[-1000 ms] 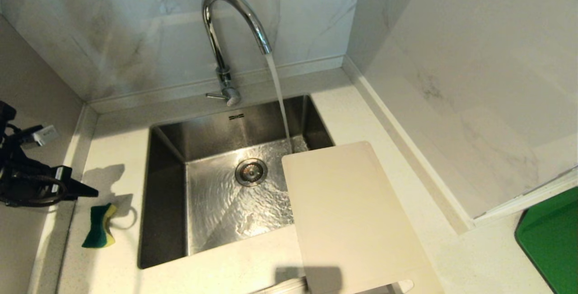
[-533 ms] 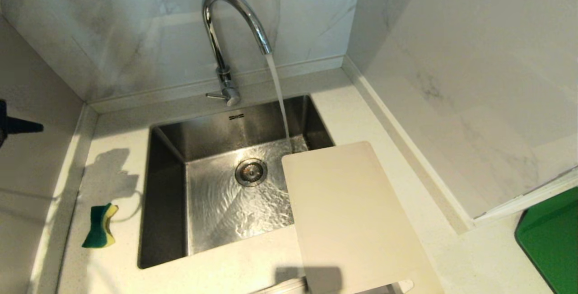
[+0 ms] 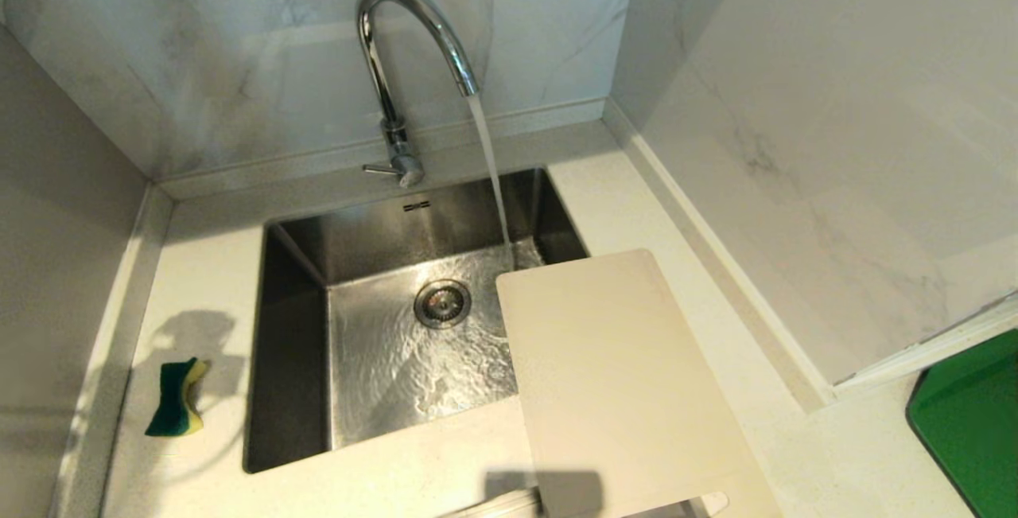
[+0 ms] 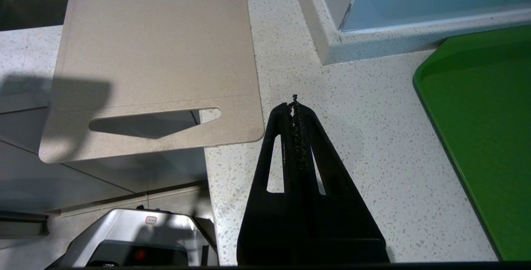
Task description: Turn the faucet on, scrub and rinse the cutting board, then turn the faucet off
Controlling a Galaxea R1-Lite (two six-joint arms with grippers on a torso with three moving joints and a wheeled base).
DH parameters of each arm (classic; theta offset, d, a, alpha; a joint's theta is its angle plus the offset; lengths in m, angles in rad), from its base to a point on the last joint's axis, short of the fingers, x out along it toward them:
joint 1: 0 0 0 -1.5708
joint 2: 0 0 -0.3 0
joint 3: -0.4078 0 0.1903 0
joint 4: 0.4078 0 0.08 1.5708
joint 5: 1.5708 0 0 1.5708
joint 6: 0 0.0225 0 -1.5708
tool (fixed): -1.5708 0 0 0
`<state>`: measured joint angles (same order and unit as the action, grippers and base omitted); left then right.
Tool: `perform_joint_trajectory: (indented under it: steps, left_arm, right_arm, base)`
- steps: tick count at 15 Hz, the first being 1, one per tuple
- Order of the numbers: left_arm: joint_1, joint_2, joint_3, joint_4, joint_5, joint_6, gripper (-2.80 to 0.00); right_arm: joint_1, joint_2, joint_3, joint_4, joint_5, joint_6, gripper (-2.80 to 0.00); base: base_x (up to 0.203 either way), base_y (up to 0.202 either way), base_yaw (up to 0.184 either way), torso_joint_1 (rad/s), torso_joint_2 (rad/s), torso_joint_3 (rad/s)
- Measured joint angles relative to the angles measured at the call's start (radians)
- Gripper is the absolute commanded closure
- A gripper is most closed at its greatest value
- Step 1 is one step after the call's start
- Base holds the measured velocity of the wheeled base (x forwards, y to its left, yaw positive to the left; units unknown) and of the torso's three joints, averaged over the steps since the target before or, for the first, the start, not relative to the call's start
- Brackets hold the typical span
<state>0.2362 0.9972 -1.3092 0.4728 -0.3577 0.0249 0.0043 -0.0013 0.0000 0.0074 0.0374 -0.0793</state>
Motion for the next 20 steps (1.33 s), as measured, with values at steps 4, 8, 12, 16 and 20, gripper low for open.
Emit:
perform_joint_trajectory:
  steps: [4,8,12,16,20]
  left_arm:
    - [-0.01,-0.218,0.235,0.001,-0.068,0.003,0.0]
    - [-0.118,-0.42,0.496,0.0,-0.087,-0.006,0.0]
    - [-0.182,-0.628,0.74,-0.009,-0.07,-0.009,0.0]
    - [-0.208,-0.76,0.953,-0.16,0.086,-0.009,0.0]
    - [-0.226,-0.909,1.197,-0.405,0.173,0.011,0.0]
  right_arm:
    - [0.0,0.0,0.0,0.0,0.001,0.001,0.0]
    - [0.0,0.0,0.0,0.0,0.001,0.001,0.0]
    - [0.0,0.0,0.0,0.0,0.001,-0.001,0.0]
    - [0.0,0.0,0.0,0.0,0.002,-0.002,0.0]
    - [0.0,0.0,0.0,0.0,0.001,-0.002,0.0]
  base:
    - [0.0,0.0,0.0,0.0,0.0,0.0]
    - [0.0,0.0,0.0,0.0,0.0,0.0]
    - [0.0,0.0,0.0,0.0,0.0,0.0]
    - [0.0,0.0,0.0,0.0,0.0,0.0]
    - [0.0,0.0,0.0,0.0,0.0,0.0]
